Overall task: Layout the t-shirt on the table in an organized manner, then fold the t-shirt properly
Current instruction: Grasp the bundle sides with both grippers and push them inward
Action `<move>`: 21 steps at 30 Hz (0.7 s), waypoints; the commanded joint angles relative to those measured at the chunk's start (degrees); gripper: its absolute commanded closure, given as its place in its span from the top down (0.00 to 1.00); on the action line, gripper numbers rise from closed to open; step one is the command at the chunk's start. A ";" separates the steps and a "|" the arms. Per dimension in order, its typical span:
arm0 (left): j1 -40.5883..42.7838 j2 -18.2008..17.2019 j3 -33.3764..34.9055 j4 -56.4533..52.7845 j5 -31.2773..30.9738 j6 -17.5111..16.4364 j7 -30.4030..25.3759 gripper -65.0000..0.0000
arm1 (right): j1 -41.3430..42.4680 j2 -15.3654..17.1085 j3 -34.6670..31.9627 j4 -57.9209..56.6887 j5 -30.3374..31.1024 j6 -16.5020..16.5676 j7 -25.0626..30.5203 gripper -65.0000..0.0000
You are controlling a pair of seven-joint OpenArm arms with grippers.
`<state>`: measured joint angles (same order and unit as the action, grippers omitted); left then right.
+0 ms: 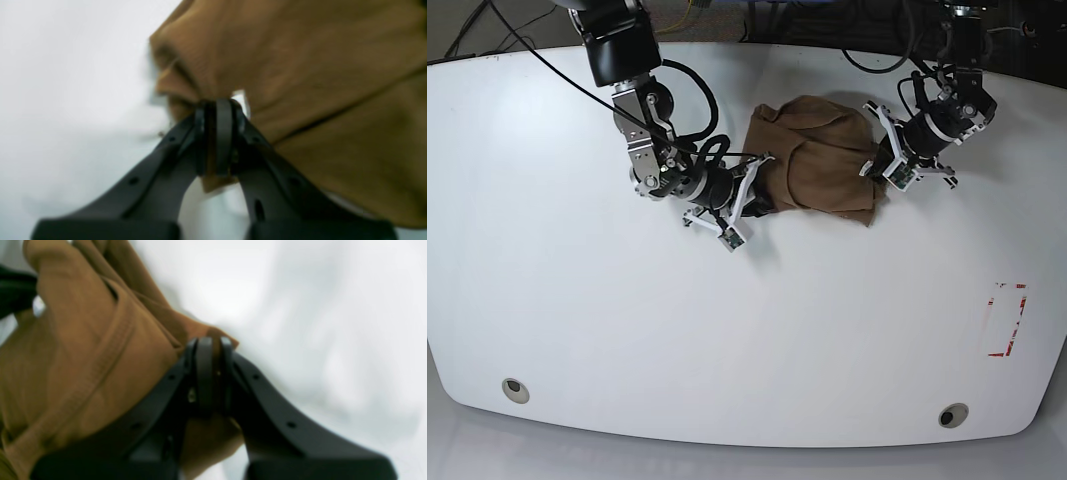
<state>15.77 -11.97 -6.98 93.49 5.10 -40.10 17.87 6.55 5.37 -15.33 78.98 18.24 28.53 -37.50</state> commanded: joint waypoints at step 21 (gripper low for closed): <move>-9.04 -1.79 -1.06 -1.93 -0.14 0.10 -0.59 0.03 | -11.25 2.33 0.43 17.06 0.62 -0.62 -0.79 0.05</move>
<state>8.47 -13.21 -7.77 90.43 5.78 -40.34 18.55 -4.58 7.77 -15.05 93.27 18.24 28.45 -39.27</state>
